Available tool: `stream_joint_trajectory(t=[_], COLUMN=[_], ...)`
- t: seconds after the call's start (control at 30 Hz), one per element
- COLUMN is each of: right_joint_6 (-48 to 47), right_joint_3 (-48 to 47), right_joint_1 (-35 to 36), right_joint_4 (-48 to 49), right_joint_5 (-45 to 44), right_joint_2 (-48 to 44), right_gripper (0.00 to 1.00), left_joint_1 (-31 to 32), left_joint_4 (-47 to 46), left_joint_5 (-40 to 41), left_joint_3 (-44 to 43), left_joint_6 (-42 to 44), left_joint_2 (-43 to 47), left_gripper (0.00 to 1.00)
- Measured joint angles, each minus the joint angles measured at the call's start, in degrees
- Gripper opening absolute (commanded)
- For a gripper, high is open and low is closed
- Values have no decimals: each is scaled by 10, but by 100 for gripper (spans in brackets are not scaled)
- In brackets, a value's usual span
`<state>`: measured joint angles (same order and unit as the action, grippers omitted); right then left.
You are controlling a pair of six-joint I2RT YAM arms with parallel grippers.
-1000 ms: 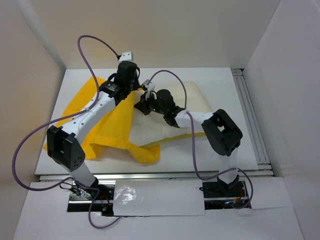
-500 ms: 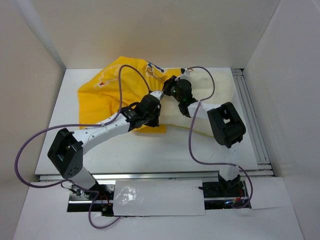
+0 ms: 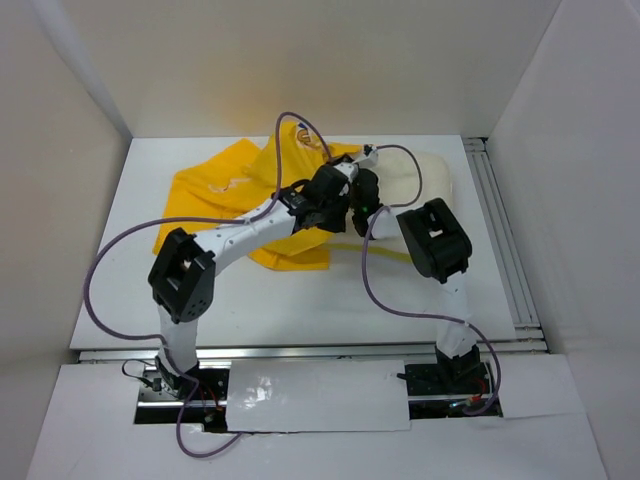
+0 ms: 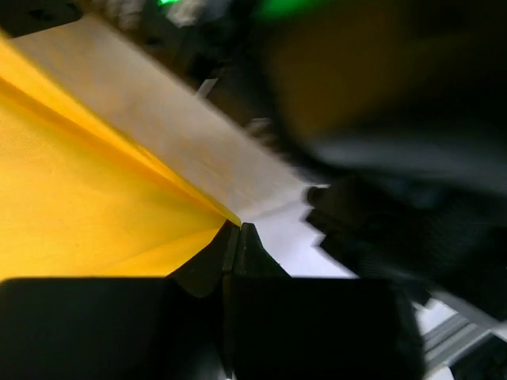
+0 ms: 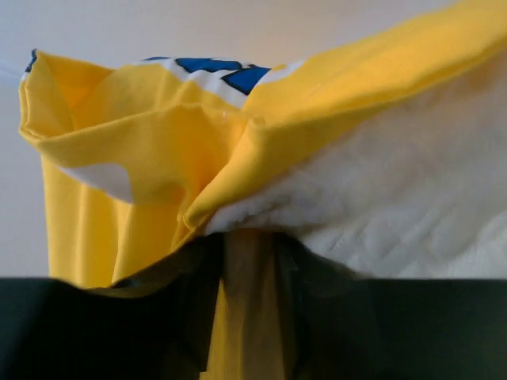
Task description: Put the pillow into the pillowcase
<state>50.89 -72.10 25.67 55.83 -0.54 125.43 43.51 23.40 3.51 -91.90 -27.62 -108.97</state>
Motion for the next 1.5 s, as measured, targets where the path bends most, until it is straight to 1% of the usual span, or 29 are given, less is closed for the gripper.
stream_joint_trajectory(t=[0.07,0.1,0.13,0.2,0.23,0.3,0.43,0.53,0.6,0.67,0.73,0.83,0.9,0.97,1.1,1.2,1.23,1.3,1.33,1.43,1.47,1.5], right_joint_6=[3,2,1,-35,-49,-103,-224,-369,-484,-584,-657,-735,-767,-791,-815,-824,-825,-826,-827,-829,-830,-829], right_joint_3=[-10,-15,-24,-40,-44,-59,-72,-72,-64,-33,-5,12,16,16,8,7,8,12,13,14,14,14], right_joint_1=[-16,-24,-40,-65,-75,-96,-103,-98,-87,-68,-49,-30,-27,-21,2,25,30,38,40,39,39,39], right_joint_4=[-11,-18,-23,-70,-97,-187,-332,-426,-483,-518,-552,-612,-641,-647,-667,-678,-681,-682,-684,-693,-694,-693], right_joint_5=[14,19,21,33,36,39,33,57,71,77,90,136,158,171,189,191,189,189,187,184,183,180], right_joint_2=[3,3,2,-9,-19,-45,-108,-159,-191,-224,-244,-247,-247,-247,-247,-247,-247,-247,-247,-246,-245,-243], right_gripper=[53,74,81,95,97,99,99,99,99,99,99,99,99,99,99,99,99,99,99,99,99,99], left_joint_1=[-14,-24,-30,-38,-40,-43,-57,-81,-97,-111,-128,-157,-172,-177,-165,-157,-156,-155,-155,-156,-156,-156], left_joint_4=[13,26,33,50,56,61,76,82,84,83,77,44,15,-23,-87,-105,-106,-110,-111,-111,-106,-108], left_joint_5=[-13,-29,-39,-55,-58,-60,-46,-26,-8,6,9,0,-4,-9,-3,23,32,51,57,71,79,78], left_joint_3=[-31,-41,-44,-41,-35,-4,93,176,229,279,334,405,432,446,438,401,387,357,347,330,323,318], left_joint_6=[8,5,13,15,16,18,-4,-43,-66,-92,-118,-135,-145,-149,-151,-154,-155,-157,-157,-151,-145,-146], left_joint_2=[-26,-32,-33,-28,-21,8,116,219,284,328,348,327,294,264,228,193,179,145,130,87,77,74], left_gripper=[50,100,100,100,100,100,100,100,100,100,100,100,100,100,100,100,98,91,77,43,25,14])
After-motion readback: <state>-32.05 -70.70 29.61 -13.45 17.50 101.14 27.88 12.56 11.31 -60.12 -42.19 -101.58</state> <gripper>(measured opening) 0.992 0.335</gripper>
